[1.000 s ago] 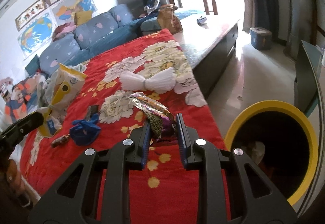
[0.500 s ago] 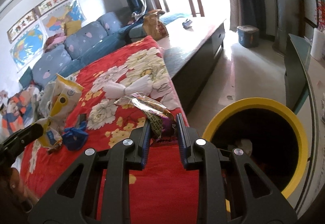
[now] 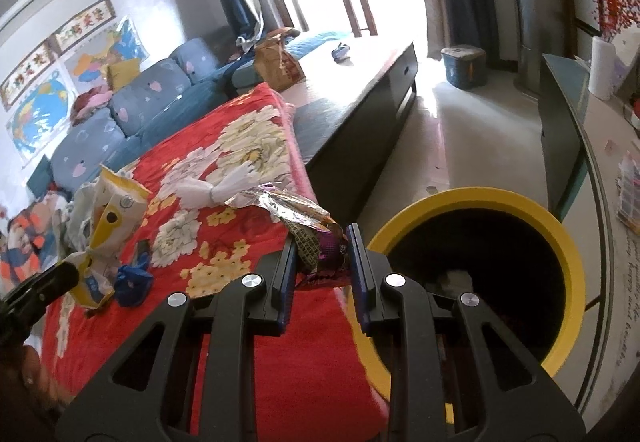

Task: Collect trash
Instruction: 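Carry the yellow-white packet and snack wrapper in both tools over the yellow bin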

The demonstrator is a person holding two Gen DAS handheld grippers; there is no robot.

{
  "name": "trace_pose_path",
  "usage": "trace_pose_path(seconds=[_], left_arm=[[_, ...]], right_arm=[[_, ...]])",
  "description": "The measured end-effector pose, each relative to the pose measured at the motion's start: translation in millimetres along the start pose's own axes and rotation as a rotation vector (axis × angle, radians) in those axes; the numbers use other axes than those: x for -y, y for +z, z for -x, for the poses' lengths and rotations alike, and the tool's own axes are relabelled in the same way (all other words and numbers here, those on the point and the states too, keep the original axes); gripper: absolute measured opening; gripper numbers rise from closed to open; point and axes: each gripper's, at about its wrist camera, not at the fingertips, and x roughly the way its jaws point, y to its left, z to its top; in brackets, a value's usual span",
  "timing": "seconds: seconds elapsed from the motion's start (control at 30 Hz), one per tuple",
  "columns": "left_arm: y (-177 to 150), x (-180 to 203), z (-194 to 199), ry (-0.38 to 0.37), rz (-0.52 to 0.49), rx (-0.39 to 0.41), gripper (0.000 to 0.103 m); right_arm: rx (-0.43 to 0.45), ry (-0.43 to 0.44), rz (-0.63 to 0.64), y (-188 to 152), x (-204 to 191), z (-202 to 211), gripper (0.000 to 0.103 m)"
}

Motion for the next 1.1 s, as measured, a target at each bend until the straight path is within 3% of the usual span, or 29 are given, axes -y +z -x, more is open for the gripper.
trace_pose_path(seconds=[1.1], left_arm=[[-5.3,41.3,-34.6,-0.066,-0.045,-0.043,0.006]], right_arm=[[0.023,-0.104,-0.122,-1.7,57.5,8.1,0.018]])
